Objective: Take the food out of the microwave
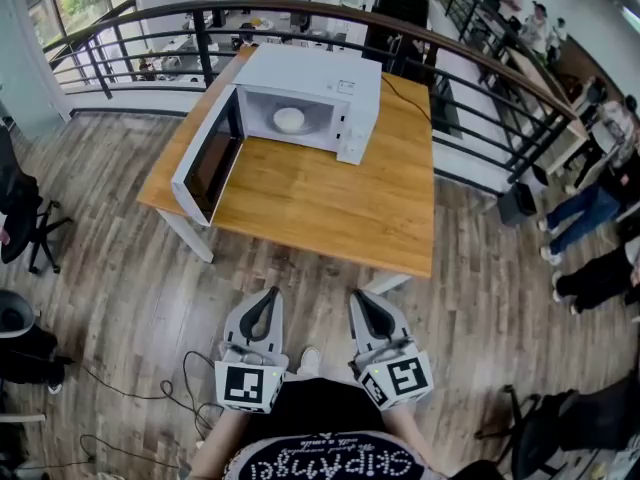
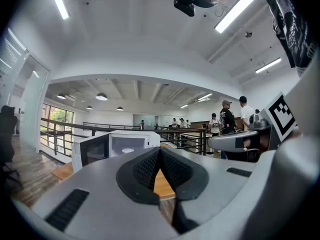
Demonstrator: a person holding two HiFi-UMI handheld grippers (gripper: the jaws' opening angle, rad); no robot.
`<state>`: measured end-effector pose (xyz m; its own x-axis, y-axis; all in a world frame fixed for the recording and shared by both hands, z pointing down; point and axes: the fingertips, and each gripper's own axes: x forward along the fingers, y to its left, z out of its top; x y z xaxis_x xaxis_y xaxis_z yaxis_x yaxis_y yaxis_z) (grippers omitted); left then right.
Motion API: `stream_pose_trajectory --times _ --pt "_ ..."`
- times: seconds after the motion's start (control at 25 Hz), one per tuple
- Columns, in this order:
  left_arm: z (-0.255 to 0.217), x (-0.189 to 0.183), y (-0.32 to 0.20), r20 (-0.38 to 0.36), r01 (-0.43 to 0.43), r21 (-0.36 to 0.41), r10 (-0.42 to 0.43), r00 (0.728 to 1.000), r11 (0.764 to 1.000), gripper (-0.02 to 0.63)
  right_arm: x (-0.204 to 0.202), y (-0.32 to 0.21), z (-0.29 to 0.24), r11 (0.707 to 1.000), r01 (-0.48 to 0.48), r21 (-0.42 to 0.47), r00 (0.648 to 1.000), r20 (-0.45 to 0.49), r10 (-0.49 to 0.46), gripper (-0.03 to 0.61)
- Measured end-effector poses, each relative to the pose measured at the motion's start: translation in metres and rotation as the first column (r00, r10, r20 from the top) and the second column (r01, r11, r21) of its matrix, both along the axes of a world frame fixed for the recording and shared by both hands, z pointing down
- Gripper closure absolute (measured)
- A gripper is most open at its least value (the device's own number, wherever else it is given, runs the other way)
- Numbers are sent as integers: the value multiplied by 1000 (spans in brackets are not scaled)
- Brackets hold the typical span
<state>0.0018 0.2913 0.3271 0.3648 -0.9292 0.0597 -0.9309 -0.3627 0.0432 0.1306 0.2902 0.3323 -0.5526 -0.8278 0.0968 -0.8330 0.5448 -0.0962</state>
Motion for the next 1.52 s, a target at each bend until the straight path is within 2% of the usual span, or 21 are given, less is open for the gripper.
stream_pose_trajectory --times 0.36,0.68,0.88,1.12,1.52 --pt "3 16 -9 14 5 18 -5 1000 1000 581 18 -13 6 1000 23 0 1000 5 -23 542" --pt "2 -4 -22 21 51 5 -52 998 999 581 19 -24 13 999 40 -25 999 10 -39 541" --pt "10 -20 -41 13 67 -10 -67 998 998 581 1 -44 20 997 56 -45 998 1 -56 541" --pt "15 -51 -91 3 67 -17 -67 998 998 581 -25 -89 27 997 46 -62 999 0 -46 541" --pt "0 -92 -189 17 -14 4 14 1000 1000 581 -92 -183 5 998 51 -27 999 17 -50 541"
